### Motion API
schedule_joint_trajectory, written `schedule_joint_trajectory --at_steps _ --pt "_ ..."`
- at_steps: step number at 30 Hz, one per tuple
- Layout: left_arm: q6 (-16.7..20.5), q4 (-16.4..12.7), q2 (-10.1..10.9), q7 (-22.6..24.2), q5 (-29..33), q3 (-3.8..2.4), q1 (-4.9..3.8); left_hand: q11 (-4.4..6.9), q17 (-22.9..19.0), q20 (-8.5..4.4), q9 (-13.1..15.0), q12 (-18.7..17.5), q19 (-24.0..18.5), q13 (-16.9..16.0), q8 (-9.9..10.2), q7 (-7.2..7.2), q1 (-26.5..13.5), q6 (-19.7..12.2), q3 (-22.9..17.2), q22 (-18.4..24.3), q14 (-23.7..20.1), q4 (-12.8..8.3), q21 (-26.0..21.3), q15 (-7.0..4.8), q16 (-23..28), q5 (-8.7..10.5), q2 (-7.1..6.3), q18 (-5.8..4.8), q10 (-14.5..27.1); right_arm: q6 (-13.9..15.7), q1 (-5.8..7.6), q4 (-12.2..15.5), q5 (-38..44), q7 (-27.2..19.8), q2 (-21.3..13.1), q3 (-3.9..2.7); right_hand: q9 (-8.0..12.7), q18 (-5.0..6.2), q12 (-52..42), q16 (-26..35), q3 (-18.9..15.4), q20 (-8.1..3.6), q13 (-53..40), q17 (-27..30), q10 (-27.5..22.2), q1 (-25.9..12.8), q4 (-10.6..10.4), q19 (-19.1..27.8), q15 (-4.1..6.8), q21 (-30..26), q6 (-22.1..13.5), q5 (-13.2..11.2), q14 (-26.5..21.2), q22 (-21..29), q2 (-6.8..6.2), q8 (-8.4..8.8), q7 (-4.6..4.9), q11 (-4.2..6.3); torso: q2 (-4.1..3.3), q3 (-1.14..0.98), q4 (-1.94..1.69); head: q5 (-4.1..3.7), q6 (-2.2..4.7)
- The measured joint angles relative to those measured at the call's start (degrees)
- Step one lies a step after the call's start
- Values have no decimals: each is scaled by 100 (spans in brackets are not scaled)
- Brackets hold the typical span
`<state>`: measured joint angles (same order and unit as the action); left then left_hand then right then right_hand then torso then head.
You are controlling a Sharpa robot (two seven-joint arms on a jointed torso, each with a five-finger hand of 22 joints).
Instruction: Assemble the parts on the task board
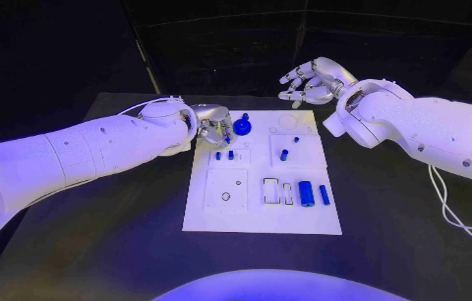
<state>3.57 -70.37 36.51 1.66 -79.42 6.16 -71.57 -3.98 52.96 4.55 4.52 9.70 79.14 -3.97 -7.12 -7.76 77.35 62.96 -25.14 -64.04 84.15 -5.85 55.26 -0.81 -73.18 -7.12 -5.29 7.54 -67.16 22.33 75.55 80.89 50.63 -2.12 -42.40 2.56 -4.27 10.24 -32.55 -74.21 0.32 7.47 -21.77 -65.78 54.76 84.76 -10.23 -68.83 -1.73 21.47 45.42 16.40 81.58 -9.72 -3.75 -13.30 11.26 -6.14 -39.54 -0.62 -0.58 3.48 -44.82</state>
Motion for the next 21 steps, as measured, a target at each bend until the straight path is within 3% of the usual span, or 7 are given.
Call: schedule_joint_trajectory --at_steps 9,21 --pt "-59 10 -4 -41 -2 -2 -2 -53 -33 18 -34 -97 -19 8 75 -73 -49 -73 0 -10 0 0 -21 0 0 0 -49 0 53 0 0 0 -1 0 -2 0 0 0 0 0 0 0 0 0 0 0 0 0 0 0 0 0 0 -1 0 0 0 0 0 0 0 -5 -16" --pt "-74 31 -5 -52 -6 1 0 -104 -124 58 -85 -284 -18 16 332 -85 -114 -455 -65 -30 -21 0 -21 21 0 -1 -113 0 227 -2 0 0 -2 0 -9 0 5 0 0 8 0 0 10 10 0 0 0 0 -21 0 0 0 -21 5 0 0 0 0 -1 1 -1 -6 -17"
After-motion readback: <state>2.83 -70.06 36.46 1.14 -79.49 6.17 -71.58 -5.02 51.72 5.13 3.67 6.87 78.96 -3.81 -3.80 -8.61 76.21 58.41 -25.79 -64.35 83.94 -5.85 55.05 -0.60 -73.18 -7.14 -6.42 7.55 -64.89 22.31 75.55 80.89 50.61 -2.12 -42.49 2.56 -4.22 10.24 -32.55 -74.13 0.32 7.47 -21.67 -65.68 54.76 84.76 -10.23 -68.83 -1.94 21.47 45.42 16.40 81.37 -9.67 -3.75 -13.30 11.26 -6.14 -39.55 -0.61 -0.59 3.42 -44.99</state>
